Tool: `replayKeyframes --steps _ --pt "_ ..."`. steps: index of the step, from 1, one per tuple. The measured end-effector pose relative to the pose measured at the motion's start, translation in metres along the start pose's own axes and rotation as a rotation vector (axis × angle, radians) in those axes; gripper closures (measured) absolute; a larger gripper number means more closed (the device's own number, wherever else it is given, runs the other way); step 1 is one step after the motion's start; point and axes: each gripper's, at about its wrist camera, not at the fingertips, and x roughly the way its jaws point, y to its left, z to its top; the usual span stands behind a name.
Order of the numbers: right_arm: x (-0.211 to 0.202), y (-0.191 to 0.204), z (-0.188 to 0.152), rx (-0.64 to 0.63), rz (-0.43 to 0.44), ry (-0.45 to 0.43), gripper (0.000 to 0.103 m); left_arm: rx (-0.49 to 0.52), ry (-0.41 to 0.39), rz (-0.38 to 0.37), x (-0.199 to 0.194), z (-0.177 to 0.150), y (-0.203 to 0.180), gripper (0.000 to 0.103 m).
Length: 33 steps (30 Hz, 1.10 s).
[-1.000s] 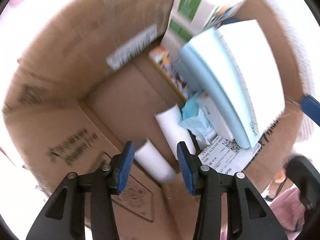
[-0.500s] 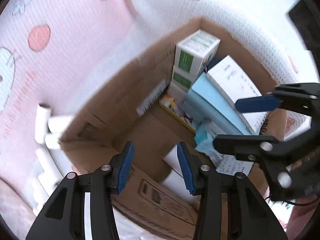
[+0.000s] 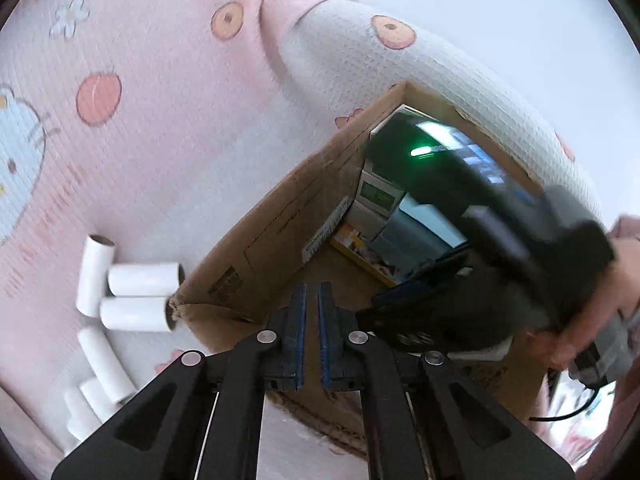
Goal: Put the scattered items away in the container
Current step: 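Lower a white tube into the box and open the right gripper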
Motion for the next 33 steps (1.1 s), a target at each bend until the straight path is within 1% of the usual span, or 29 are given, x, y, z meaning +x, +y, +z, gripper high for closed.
replayKeyframes --steps 3,6,7,9,11,16,17,20,21,22,24,25,30,32,33 --pt "0.019 -0.003 0.007 0.044 -0.031 0.027 0.083 -0.002 -0.015 -0.011 0.0 0.001 -0.001 0.097" --pt "0.03 -0.002 0.01 0.052 -0.025 0.031 0.083 -0.029 -0.027 -0.015 0.0 0.003 0.004 0.097" --pt "0.033 -0.003 0.011 0.064 -0.024 0.027 0.084 -0.049 -0.028 0.001 0.001 0.003 0.004 0.097" --pt "0.036 -0.004 0.014 0.078 -0.024 0.009 0.084 -0.048 -0.041 0.008 -0.001 0.004 0.004 0.097" --pt "0.04 -0.006 0.018 0.09 -0.062 -0.004 0.084 -0.044 -0.039 0.012 0.0 0.004 0.003 0.097" --pt "0.055 -0.003 0.022 0.103 -0.113 0.04 0.084 -0.037 -0.037 0.011 0.001 0.003 -0.002 0.097" --pt "0.058 -0.002 0.023 0.106 -0.123 0.038 0.084 -0.032 -0.035 0.017 0.003 0.003 -0.003 0.097" --pt "0.071 0.001 0.024 0.101 -0.152 0.076 0.085 -0.027 -0.02 0.023 0.006 0.003 -0.005 0.097" --pt "0.075 0.0 0.023 0.111 -0.149 0.092 0.085 -0.025 -0.013 0.02 0.007 0.003 -0.005 0.097" --pt "0.082 -0.003 0.021 0.132 -0.142 0.132 0.085 -0.024 -0.008 0.017 0.008 0.003 -0.005 0.097" --pt "0.089 -0.001 0.016 0.13 -0.148 0.163 0.085 -0.025 -0.002 0.016 0.01 0.003 -0.006 0.097" --pt "0.092 -0.001 0.013 0.141 -0.127 0.18 0.085 -0.025 0.0 0.016 0.011 0.003 -0.005 0.097" --pt "0.087 0.003 0.009 0.154 -0.087 0.17 0.084 -0.027 0.016 0.032 0.015 0.005 -0.003 0.097" --pt "0.086 0.006 0.008 0.131 -0.103 0.16 0.084 -0.028 0.015 0.029 0.014 0.005 -0.003 0.096" --pt "0.085 0.009 0.008 0.105 -0.127 0.152 0.084 -0.03 0.014 0.027 0.013 0.006 -0.003 0.096"
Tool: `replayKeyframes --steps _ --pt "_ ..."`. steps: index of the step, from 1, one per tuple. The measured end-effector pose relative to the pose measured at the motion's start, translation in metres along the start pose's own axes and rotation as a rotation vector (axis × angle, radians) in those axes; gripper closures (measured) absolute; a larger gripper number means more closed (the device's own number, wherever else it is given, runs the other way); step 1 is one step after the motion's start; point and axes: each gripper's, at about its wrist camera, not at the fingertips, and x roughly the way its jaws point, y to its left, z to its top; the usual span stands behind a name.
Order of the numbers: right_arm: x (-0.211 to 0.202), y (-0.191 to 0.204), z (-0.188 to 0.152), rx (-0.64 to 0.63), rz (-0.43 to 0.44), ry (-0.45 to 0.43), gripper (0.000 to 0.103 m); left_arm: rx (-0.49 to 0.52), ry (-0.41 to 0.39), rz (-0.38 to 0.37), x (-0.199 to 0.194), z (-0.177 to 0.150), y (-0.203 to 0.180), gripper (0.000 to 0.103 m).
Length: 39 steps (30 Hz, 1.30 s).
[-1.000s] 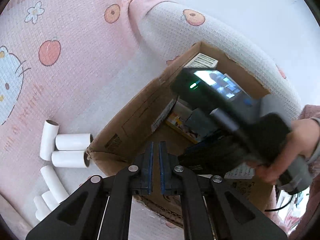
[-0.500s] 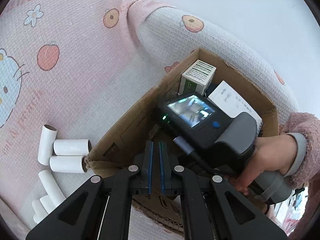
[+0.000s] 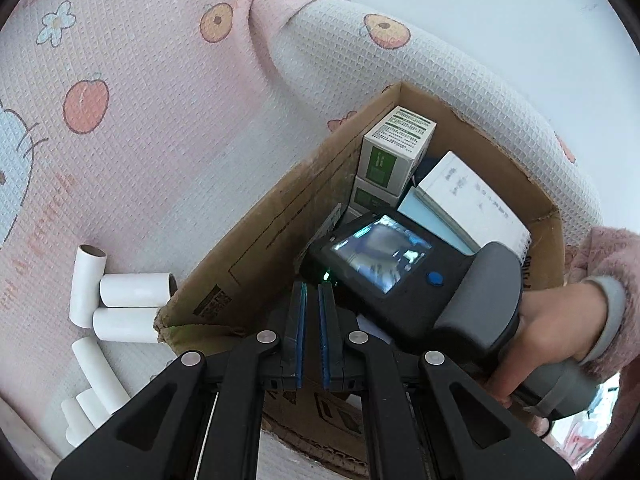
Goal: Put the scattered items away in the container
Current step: 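Lower a white tube into the box and open the right gripper, then withdraw both grippers from the box toward the tubes on the bedspread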
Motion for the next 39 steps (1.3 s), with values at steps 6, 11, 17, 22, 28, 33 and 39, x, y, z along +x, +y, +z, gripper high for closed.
replayKeyframes --steps 6,11,17,22,28,33,39 --pt "0.006 0.018 -0.004 -0.083 -0.072 -0.03 0.082 0.005 -0.005 0.007 -0.005 0.001 0.0 0.096" --pt "0.007 0.031 -0.009 -0.136 -0.111 -0.035 0.082 0.004 -0.007 0.016 -0.008 0.0 0.002 0.096" --pt "-0.014 0.015 -0.016 -0.041 -0.018 -0.091 0.076 0.03 -0.006 0.063 -0.008 0.001 0.0 0.084" --pt "-0.051 0.014 -0.044 -0.047 -0.04 -0.215 0.05 0.038 -0.03 0.058 -0.017 0.003 0.0 0.062" --pt "-0.093 0.007 -0.079 -0.052 0.003 -0.357 0.046 0.06 -0.046 0.102 -0.025 0.005 -0.007 0.056" --pt "-0.122 0.013 -0.112 -0.094 -0.035 -0.473 0.042 0.107 -0.064 0.134 -0.029 -0.003 -0.02 0.05" --pt "-0.139 0.031 -0.154 -0.173 -0.148 -0.59 0.034 0.135 -0.113 0.146 -0.041 -0.015 -0.031 0.048"
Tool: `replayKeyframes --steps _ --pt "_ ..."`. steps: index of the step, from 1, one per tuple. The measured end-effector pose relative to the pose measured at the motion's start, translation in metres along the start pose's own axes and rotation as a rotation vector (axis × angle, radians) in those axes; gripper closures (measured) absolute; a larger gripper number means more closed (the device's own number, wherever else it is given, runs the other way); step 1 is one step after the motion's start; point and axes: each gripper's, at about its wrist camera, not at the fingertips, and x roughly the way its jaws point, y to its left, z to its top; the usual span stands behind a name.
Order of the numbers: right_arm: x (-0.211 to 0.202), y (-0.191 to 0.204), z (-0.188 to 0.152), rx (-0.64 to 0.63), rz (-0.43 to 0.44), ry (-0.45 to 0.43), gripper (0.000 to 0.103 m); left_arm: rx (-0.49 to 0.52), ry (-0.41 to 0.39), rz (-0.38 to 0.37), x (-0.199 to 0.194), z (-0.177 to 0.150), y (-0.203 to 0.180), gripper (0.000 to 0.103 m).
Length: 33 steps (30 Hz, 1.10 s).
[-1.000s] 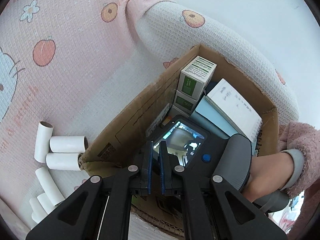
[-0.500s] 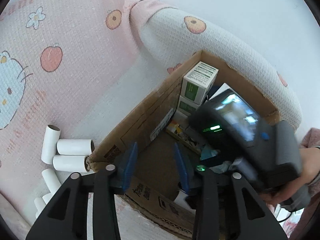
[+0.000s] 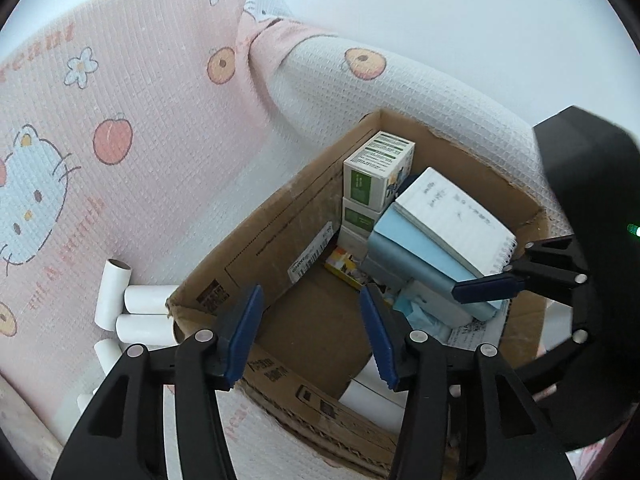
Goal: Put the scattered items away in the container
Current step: 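Withdraw both grippers from the box toward the tubes on the bedspread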
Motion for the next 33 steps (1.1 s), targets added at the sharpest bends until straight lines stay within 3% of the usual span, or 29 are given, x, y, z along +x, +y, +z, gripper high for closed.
replayKeyframes --steps 6,8,12,15,20,27,33 --pt "-0.03 0.014 -0.022 -0.003 -0.024 -0.123 0.03 -0.026 -0.132 0.055 -0.028 -0.02 0.0 0.042" --pt "-0.039 0.007 -0.047 0.015 -0.021 -0.153 0.029 -0.048 -0.168 0.063 -0.036 -0.027 0.005 0.04" --pt "-0.045 0.014 -0.046 0.033 0.017 -0.176 0.028 -0.066 -0.255 0.126 -0.056 -0.049 0.017 0.039" --pt "-0.035 0.03 -0.053 0.002 -0.011 -0.187 0.027 -0.098 -0.298 0.168 -0.069 -0.066 0.033 0.039" --pt "-0.024 0.054 -0.052 -0.085 -0.114 -0.24 0.027 -0.206 -0.293 0.196 -0.076 -0.1 0.072 0.038" --pt "-0.026 0.104 -0.048 -0.232 -0.179 -0.317 0.022 -0.347 -0.182 0.281 -0.068 -0.159 0.126 0.038" --pt "-0.018 0.145 -0.045 -0.323 -0.17 -0.345 0.021 -0.426 -0.16 0.345 -0.067 -0.19 0.157 0.038"
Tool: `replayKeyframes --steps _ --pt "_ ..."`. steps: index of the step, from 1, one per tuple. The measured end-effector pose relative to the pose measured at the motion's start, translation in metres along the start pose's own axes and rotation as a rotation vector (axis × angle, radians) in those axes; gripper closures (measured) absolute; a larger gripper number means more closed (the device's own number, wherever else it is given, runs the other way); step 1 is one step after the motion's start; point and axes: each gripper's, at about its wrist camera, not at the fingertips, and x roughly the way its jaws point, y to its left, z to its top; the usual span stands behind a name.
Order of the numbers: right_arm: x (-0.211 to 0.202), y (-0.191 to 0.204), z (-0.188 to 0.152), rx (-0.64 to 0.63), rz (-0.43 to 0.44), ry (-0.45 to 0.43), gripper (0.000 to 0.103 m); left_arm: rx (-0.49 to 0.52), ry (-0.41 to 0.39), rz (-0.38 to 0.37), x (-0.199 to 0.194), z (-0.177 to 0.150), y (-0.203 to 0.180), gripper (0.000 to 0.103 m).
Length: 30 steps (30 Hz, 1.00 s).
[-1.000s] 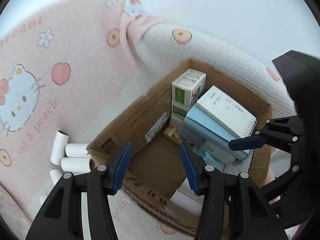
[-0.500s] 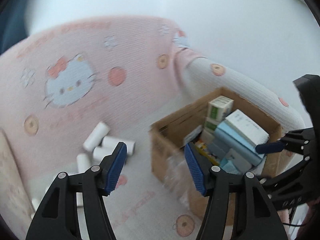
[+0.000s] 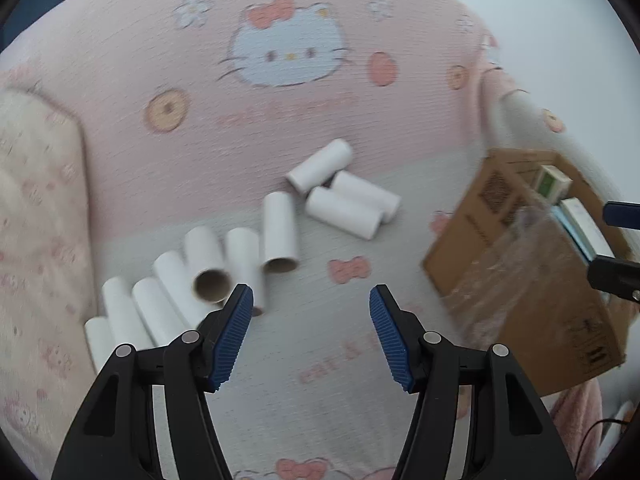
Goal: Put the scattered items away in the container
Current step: 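Withdraw both grippers from the box toward the tubes on the bedspread, then reach the right gripper down to a standing white tube and close on it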
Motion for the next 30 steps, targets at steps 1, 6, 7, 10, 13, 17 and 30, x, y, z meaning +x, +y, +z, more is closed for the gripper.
replayKeyframes --steps 1,6,7,10,13,17,30 --pt "0.002 0.008 0.003 -0.017 0.011 -0.007 0.021 -0.008 -0.003 0.004 0.0 -0.001 0.004 0.038" --pt "0.021 0.037 0.016 -0.036 0.057 0.003 0.021 -0.062 -0.011 0.023 0.003 -0.005 0.032 0.038" --pt "0.028 0.043 0.019 -0.04 0.065 0.008 0.021 -0.066 -0.008 0.031 0.004 -0.006 0.036 0.038" --pt "0.042 0.06 0.025 -0.057 0.069 0.016 0.021 -0.083 0.002 0.052 0.008 -0.006 0.047 0.038" --pt "0.053 0.07 0.028 -0.055 0.084 0.021 0.021 -0.127 0.008 0.048 0.01 -0.008 0.058 0.038" --pt "0.066 0.077 0.03 -0.004 0.104 0.029 0.021 -0.161 0.02 0.042 0.014 -0.008 0.068 0.038" --pt "0.138 0.079 0.031 0.205 0.251 0.066 0.021 -0.153 0.026 0.106 0.03 0.001 0.084 0.038"
